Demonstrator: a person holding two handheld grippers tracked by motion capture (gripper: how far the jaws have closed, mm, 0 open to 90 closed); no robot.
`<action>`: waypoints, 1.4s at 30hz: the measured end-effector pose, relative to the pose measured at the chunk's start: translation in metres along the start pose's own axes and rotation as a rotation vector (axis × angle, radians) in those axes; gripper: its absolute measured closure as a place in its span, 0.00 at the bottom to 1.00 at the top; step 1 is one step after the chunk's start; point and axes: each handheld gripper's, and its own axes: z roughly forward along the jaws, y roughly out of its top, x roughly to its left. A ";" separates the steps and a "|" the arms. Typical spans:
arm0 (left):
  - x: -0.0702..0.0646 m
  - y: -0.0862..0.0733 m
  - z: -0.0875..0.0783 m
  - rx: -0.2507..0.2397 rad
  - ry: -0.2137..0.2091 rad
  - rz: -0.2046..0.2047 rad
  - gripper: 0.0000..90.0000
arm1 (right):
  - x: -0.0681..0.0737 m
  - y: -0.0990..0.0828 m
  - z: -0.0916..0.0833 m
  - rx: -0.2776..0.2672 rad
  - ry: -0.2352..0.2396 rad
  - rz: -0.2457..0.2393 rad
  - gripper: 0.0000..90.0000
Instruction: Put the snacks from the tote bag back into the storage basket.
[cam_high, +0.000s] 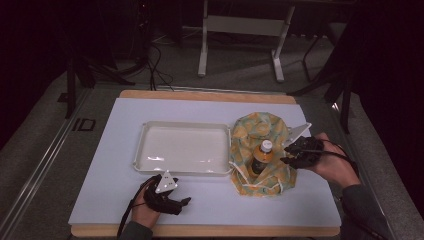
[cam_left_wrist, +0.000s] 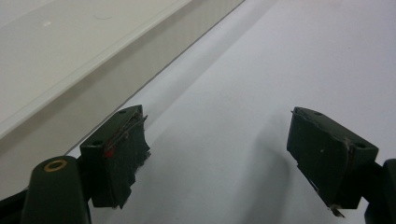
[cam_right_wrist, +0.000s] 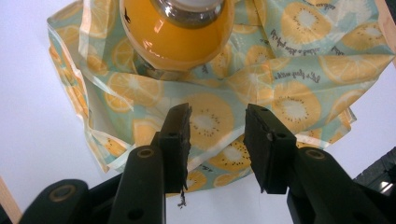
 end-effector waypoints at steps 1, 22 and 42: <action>0.000 0.000 0.000 0.000 0.000 0.001 0.22 | 0.000 0.001 -0.001 0.005 0.001 -0.005 0.67; 0.000 0.000 0.000 0.003 -0.005 0.002 0.22 | -0.001 0.022 -0.008 0.026 0.042 -0.072 0.67; 0.000 0.000 0.000 0.006 -0.007 0.005 0.22 | -0.006 0.044 -0.011 0.057 0.108 -0.118 0.67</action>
